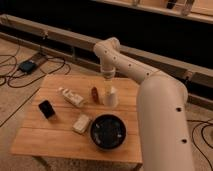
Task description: Place the ceramic cup over the eraser
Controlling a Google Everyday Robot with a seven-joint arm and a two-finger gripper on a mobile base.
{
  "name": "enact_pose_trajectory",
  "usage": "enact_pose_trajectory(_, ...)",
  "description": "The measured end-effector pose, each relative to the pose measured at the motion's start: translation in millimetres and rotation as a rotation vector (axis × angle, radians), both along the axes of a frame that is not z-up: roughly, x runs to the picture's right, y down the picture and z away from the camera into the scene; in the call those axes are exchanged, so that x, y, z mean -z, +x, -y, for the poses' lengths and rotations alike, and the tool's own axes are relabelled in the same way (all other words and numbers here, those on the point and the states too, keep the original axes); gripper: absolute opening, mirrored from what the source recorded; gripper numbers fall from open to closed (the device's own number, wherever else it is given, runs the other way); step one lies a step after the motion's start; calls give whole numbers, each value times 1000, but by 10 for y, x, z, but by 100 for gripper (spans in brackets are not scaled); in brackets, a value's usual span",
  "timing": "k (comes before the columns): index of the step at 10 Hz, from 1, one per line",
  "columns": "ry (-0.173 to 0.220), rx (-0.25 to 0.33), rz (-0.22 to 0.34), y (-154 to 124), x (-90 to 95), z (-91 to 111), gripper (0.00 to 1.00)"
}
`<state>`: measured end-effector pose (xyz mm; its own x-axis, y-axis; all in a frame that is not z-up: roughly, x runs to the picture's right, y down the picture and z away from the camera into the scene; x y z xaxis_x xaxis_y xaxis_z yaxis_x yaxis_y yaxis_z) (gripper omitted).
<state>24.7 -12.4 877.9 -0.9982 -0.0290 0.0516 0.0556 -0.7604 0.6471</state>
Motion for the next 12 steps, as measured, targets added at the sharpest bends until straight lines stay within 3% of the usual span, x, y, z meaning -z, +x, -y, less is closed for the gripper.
enact_pose_trajectory(12, 13, -28, -63, 244, -162, -218, 79)
